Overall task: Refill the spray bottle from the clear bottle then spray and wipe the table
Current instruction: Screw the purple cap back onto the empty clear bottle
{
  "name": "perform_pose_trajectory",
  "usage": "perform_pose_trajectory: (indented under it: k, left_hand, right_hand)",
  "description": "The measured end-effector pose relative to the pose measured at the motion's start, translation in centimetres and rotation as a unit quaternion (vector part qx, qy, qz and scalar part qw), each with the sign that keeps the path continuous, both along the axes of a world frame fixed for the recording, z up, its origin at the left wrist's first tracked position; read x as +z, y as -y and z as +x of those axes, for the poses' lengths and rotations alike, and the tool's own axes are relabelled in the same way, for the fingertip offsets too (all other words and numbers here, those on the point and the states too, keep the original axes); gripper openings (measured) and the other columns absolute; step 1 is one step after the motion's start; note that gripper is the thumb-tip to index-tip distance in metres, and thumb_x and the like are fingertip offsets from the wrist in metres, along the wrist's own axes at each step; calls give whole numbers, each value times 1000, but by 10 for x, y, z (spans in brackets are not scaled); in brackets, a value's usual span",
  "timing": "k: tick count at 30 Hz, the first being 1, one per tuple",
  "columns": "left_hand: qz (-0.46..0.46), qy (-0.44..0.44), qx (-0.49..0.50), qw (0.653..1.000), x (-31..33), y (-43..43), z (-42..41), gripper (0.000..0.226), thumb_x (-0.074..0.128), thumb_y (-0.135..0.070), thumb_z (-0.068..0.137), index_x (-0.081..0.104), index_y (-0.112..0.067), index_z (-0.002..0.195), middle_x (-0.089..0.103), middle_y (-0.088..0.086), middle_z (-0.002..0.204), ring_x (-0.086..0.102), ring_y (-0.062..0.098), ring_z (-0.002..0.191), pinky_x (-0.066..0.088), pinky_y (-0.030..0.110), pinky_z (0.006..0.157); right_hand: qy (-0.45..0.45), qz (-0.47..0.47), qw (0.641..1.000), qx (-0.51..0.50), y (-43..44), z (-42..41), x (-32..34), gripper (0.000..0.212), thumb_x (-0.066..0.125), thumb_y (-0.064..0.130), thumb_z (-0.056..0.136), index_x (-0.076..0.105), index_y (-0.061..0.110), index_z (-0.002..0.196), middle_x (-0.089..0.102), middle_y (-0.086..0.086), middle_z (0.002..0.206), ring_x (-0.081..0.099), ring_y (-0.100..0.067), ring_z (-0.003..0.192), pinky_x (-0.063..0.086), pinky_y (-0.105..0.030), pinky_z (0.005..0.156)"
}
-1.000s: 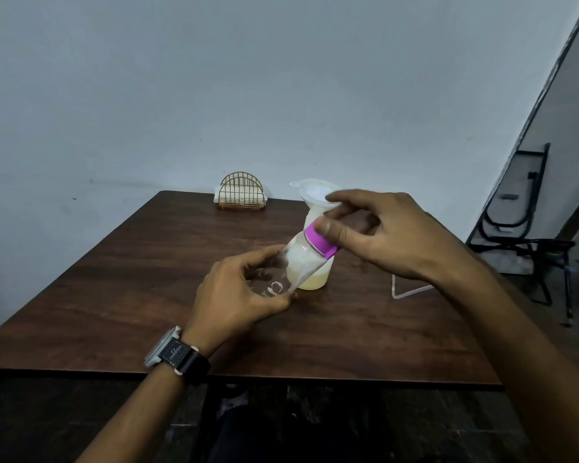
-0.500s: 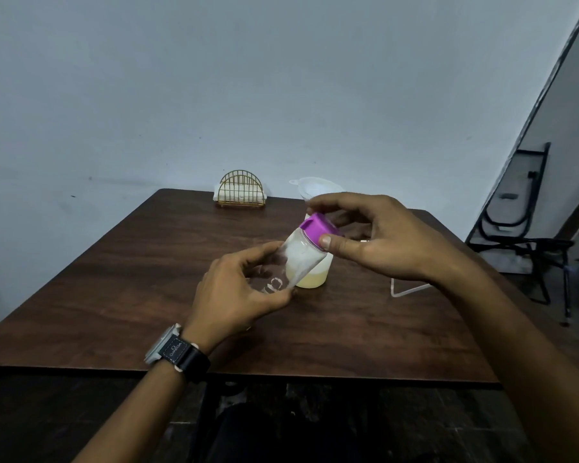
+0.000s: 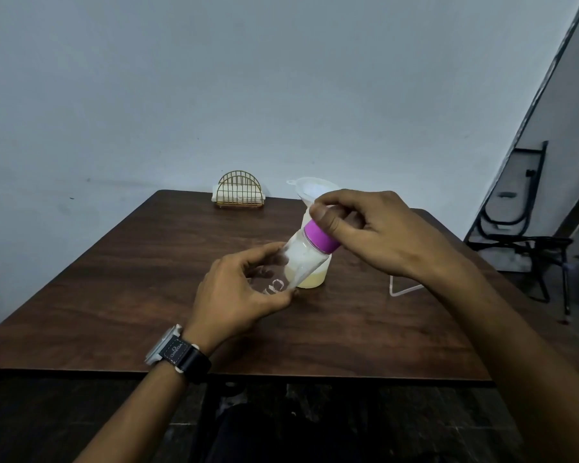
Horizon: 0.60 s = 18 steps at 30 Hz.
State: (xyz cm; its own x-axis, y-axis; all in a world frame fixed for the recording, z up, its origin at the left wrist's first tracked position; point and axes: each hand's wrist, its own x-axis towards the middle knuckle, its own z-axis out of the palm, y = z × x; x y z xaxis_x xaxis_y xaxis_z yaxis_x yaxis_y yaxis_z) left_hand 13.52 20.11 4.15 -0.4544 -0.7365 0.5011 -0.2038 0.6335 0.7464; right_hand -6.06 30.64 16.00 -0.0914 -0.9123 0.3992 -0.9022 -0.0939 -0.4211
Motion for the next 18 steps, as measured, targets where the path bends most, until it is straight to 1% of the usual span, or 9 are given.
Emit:
perform_pose_trajectory:
  k: [1, 3, 5, 7, 9, 11, 13, 15, 18]
  left_hand:
    - [1, -1, -1, 1000, 0, -1, 0, 68, 86, -52, 57, 62, -55, 121, 72, -30, 106, 69, -5, 100, 59, 42, 86]
    - [7, -6, -3, 1000, 1, -1, 0, 68, 86, -52, 58, 64, -53, 122, 72, -29, 106, 70, -4, 99, 60, 43, 85]
    - [9, -9, -2, 1000, 1, 0, 1, 68, 87, -50, 58, 65, -50, 122, 73, -27, 106, 70, -3, 99, 60, 44, 85]
    - [7, -13, -2, 1000, 2, 0, 1, 68, 87, -49, 58, 66, -49, 123, 73, -27, 106, 70, -3, 99, 60, 43, 84]
    - [4, -5, -8, 1000, 2, -1, 1, 69, 87, -49, 59, 65, -49, 124, 72, -28, 106, 70, -4, 99, 60, 42, 84]
    - [-2, 11, -20, 1000, 3, -5, 0, 69, 87, -50, 60, 63, -52, 124, 71, -30, 108, 69, -4, 101, 60, 43, 85]
    - [-2, 15, -23, 1000, 3, -8, -1, 68, 88, -48, 61, 63, -54, 124, 71, -30, 108, 69, -4, 101, 60, 43, 85]
    - [16, -11, -23, 1000, 2, -9, -2, 67, 92, -37, 64, 67, -44, 125, 73, -24, 107, 71, -2, 98, 61, 39, 85]
    - [41, -42, -29, 998, 4, -10, -2, 65, 95, -20, 65, 70, -32, 124, 76, -16, 105, 73, 2, 95, 60, 30, 84]
  right_hand:
    - [9, 5, 1000, 0, -1, 0, 1, 67, 40, 80, 85, 69, 37, 127, 70, 23, 93, 62, 12, 81, 46, -23, 75]
    - [33, 19, 999, 24, -3, 0, 3, 61, 51, 74, 87, 66, 36, 132, 69, 22, 104, 63, 14, 83, 50, -24, 77]
    - [40, 35, 997, 48, -3, 0, 1, 49, 72, 48, 90, 63, 37, 137, 67, 22, 119, 64, 8, 102, 56, -26, 91]
    - [48, 33, 997, 57, -1, -2, -1, 50, 79, 31, 88, 64, 37, 135, 68, 20, 119, 65, 3, 105, 58, -28, 94]
    - [41, 24, 998, 33, 1, -1, -1, 47, 79, 39, 87, 66, 37, 132, 69, 18, 110, 66, 3, 97, 58, -25, 89]
    - [5, 20, 1000, -6, 1, 0, 1, 47, 70, 60, 87, 67, 37, 129, 70, 17, 104, 65, 4, 89, 54, -19, 80]
    - [-6, 18, 1000, -9, 1, 1, 3, 55, 64, 70, 85, 68, 36, 129, 72, 18, 104, 64, 6, 91, 51, -18, 82]
    - [30, 25, 999, 23, -2, 2, 3, 56, 67, 68, 83, 68, 37, 130, 72, 18, 109, 66, 5, 99, 55, -23, 91]
    - [50, 34, 997, 49, -5, 1, 3, 47, 78, 46, 86, 68, 38, 131, 72, 17, 109, 67, 0, 102, 57, -26, 94]
